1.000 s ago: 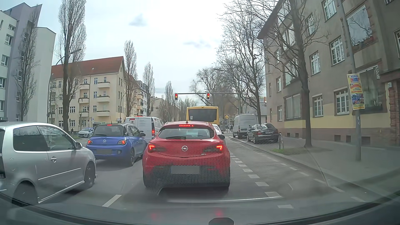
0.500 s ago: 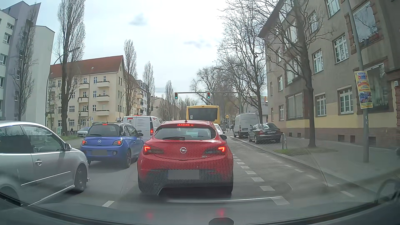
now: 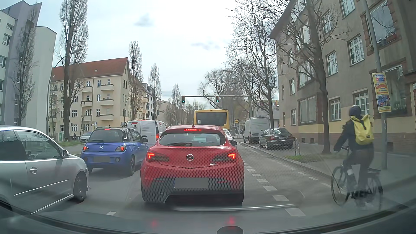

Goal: Follow the waypoints while adhering to traffic rules and regulations

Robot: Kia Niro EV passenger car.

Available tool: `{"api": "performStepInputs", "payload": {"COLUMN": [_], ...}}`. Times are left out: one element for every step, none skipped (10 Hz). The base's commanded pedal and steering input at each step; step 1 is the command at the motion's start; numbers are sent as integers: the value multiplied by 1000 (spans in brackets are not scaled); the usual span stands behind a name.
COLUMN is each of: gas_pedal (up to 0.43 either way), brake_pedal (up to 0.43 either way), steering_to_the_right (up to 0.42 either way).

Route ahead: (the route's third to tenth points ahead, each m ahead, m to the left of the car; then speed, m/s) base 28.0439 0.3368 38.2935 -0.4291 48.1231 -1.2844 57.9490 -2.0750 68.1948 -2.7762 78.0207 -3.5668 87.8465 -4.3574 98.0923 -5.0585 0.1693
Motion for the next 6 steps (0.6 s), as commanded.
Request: {"api": "performStepInputs", "payload": {"gas_pedal": [0,0,0,0,0,0], "brake_pedal": [213,201,195,195,207,213], "steering_to_the_right": [-20,-19,-17,-15,-14,-12]}}
